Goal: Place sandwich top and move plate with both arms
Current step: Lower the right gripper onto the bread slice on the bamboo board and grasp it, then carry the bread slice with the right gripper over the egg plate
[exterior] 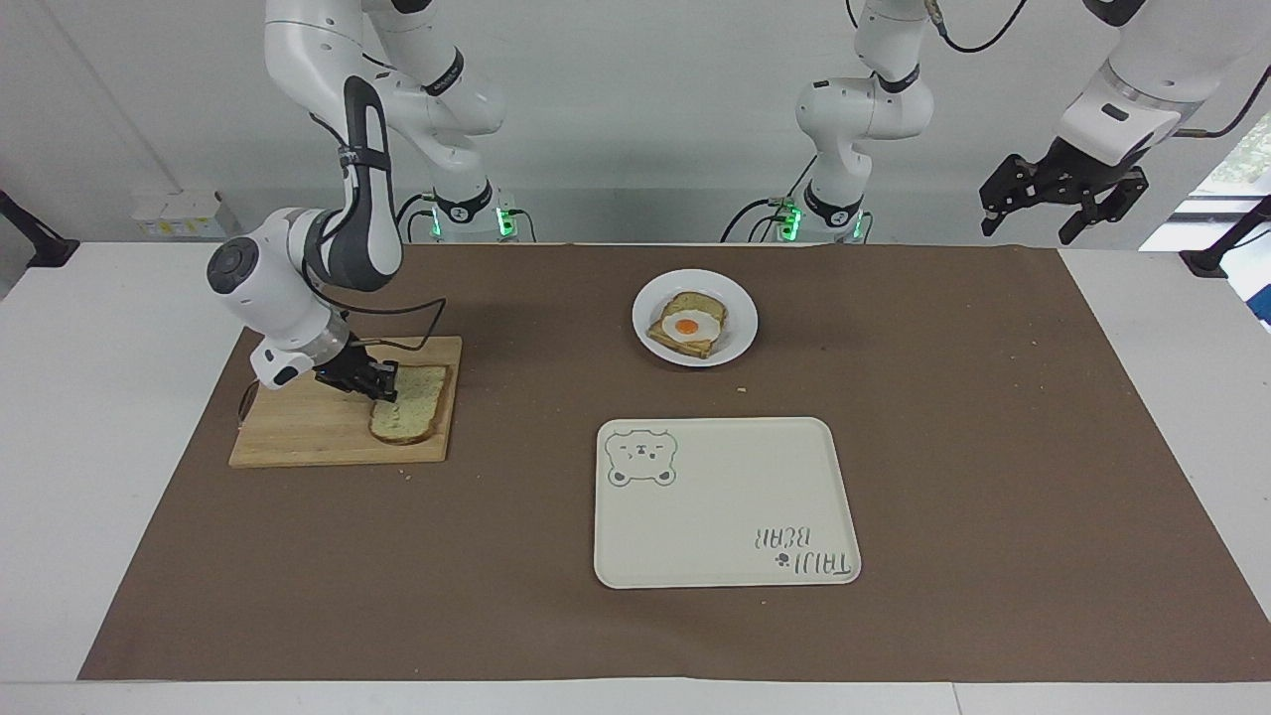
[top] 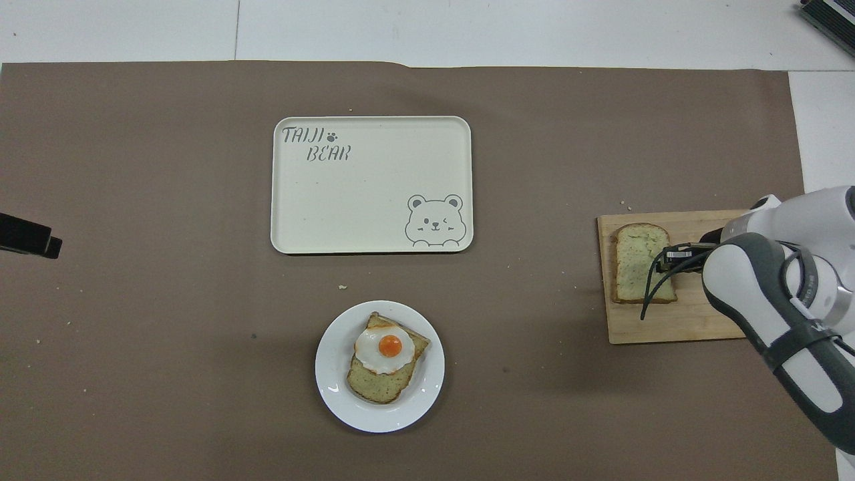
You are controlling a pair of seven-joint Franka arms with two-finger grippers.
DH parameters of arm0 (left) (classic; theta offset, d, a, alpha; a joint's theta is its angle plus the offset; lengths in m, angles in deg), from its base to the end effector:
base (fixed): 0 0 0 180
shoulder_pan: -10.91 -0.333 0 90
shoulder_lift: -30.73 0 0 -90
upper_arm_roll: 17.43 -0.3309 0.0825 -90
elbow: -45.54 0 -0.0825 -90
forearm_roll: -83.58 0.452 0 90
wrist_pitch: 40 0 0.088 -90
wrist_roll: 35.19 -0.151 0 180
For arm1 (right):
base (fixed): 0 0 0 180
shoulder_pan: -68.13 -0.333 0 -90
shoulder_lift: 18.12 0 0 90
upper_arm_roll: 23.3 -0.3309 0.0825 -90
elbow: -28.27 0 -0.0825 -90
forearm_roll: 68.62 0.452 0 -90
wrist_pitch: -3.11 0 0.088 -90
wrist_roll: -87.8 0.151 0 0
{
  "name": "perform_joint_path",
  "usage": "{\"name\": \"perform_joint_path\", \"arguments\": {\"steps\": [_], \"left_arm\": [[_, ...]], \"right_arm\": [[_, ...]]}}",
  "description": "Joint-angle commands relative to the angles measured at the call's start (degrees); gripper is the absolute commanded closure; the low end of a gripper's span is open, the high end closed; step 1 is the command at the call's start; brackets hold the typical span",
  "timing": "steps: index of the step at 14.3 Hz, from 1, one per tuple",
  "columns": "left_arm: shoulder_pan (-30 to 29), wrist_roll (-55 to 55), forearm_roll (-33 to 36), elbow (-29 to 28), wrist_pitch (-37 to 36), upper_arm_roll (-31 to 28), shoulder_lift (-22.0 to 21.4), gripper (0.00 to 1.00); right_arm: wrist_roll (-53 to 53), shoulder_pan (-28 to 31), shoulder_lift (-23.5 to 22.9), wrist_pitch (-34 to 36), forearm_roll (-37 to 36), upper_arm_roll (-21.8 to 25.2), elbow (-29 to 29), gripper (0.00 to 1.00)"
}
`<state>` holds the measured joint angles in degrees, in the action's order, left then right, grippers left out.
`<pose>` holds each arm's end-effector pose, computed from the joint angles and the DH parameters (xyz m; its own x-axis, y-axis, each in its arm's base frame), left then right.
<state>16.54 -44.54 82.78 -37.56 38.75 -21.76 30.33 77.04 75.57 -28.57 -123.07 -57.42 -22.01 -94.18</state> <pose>0.5952 -0.0157 0.6470 0.9801 -0.1875 -0.0656 -0.1862 -0.9822 0.0254 0.5941 -0.0777 0.2369 0.9920 -0.0810 -0.0967 -0.0958 -0.9826 -0.1591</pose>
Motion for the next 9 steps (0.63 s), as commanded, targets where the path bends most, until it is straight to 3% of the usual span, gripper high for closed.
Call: {"name": "perform_joint_path", "arguments": {"steps": [1, 5, 9], "left_arm": [[-0.9, -0.6, -0.4, 0.7, -1.1, 0.5, -0.1, 0.00], [-0.9, -0.6, -0.4, 0.7, -1.1, 0.5, -0.1, 0.00], [-0.9, -0.6, -0.4, 0.7, -1.1, 0.5, -0.1, 0.00]], "right_arm": [[-1.6, -0.1, -0.3, 2.3, -0.9, -0.1, 2.4, 1.00], [-1.7, -1.1, 0.8, 6.4, -4.7, -0.6, 6.2, 1.00], [-1.3, -4.3, 1.1, 17.7, -5.3, -0.9, 13.8, 1.00]]}}
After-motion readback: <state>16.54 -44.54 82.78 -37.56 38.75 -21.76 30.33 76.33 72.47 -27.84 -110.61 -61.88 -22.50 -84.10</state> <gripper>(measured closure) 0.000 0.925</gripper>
